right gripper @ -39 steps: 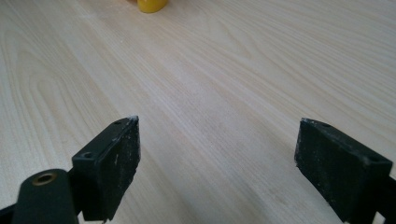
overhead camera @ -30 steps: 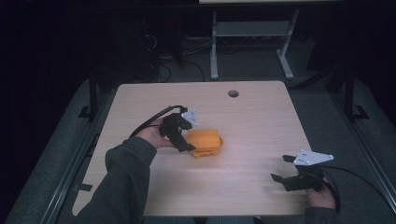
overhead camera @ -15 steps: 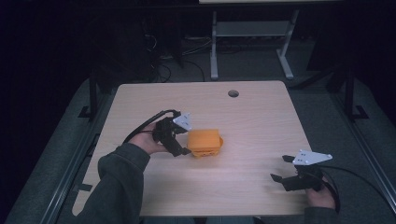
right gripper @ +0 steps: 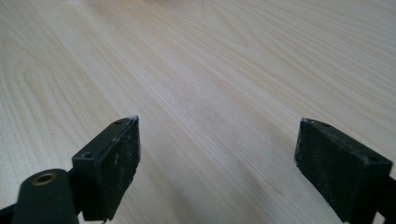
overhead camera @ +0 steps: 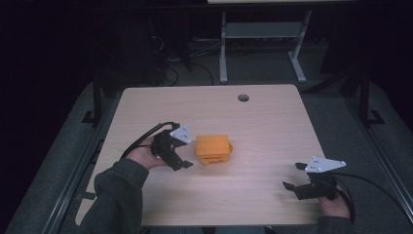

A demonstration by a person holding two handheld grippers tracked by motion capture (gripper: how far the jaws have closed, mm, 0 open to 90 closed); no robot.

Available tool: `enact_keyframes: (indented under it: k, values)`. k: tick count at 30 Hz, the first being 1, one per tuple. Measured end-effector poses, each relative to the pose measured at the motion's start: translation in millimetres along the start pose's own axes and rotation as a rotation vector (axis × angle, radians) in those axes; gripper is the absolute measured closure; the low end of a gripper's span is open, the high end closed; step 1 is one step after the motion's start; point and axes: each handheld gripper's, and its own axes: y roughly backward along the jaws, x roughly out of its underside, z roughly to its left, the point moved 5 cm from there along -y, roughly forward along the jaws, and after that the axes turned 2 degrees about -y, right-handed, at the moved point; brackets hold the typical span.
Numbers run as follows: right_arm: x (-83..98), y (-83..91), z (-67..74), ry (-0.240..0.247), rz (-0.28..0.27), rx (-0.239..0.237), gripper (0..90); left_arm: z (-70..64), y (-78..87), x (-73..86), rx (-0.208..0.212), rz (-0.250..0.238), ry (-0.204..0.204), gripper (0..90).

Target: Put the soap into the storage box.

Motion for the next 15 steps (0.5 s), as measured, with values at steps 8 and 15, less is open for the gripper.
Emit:
enact_keyframes:
  k: [8,15]
  values:
    - [0.5,-0.8,0.4,0.001,0.009,0.005,13.7,-3.0,3.9,13.4,-0.006,-0.025,0.015,21.2]
    - [0.8,-0.6,0.0,0.003,0.009,0.007,13.7,-6.9,5.8,22.4,-0.027,-0.037,0.028,20.8]
